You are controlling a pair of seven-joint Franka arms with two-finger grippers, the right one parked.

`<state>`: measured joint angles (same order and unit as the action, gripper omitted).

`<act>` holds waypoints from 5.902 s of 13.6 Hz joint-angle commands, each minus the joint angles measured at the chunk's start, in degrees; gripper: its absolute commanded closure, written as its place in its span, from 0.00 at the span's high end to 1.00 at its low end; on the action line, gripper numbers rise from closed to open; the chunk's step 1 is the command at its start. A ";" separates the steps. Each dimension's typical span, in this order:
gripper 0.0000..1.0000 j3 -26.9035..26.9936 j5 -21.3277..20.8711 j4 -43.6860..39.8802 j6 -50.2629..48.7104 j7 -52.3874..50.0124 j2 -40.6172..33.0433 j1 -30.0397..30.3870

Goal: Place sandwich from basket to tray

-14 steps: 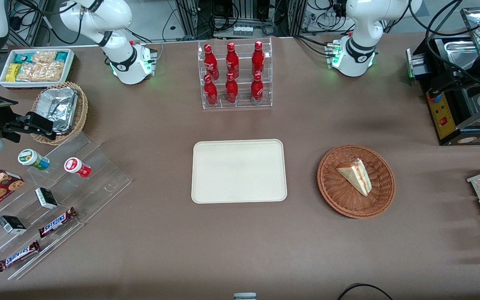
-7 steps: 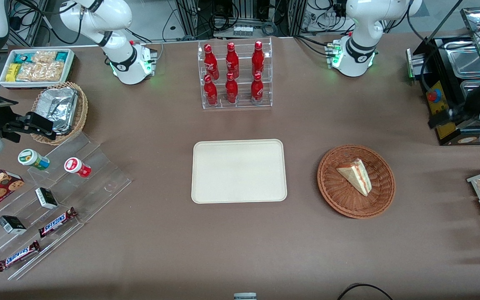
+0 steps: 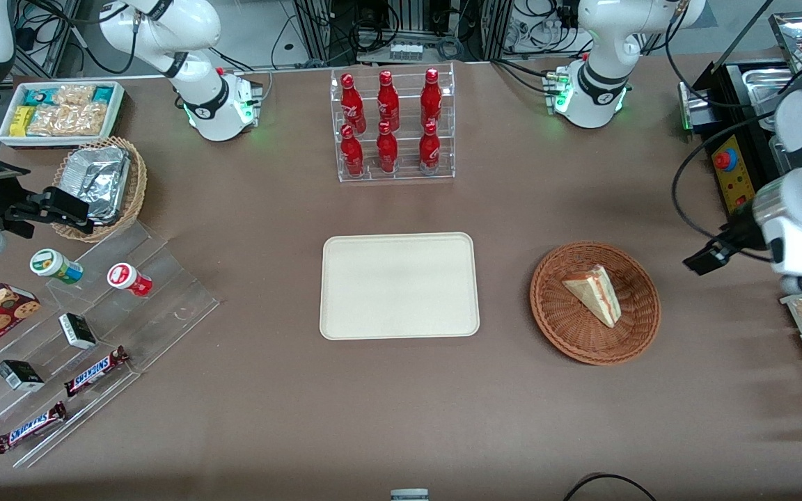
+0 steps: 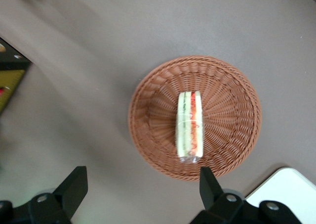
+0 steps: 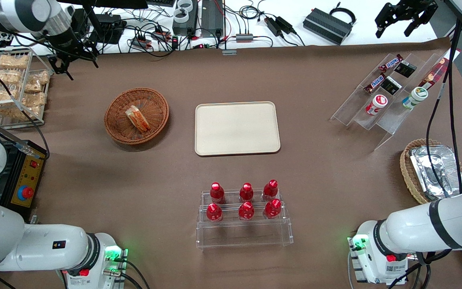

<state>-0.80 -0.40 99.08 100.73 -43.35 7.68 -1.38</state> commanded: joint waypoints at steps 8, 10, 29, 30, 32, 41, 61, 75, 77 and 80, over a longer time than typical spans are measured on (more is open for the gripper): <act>1.00 0.09 2.95 8.40 18.10 -9.82 7.79 -5.30; 1.00 0.18 2.69 10.24 18.45 -10.09 8.14 -7.75; 1.00 0.27 0.75 18.51 26.89 -10.97 11.48 -9.52; 0.99 0.27 0.75 18.60 26.89 -10.97 11.57 -9.60; 0.82 0.27 0.75 18.78 26.89 -11.05 11.48 -9.52; 0.14 0.53 0.32 11.16 14.44 -11.93 8.41 -9.08; 0.14 -0.43 -4.87 -23.23 6.84 -13.43 30.28 -40.98; 0.35 -0.35 -5.14 -23.06 12.30 -12.64 38.29 -44.85; 0.99 -0.35 -5.14 -23.23 12.21 -12.55 37.94 -44.85; 0.99 0.00 -4.70 -23.32 11.33 -12.46 34.18 -43.63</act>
<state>-1.47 -5.01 76.36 113.22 -56.38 44.75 -45.33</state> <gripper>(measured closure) 0.449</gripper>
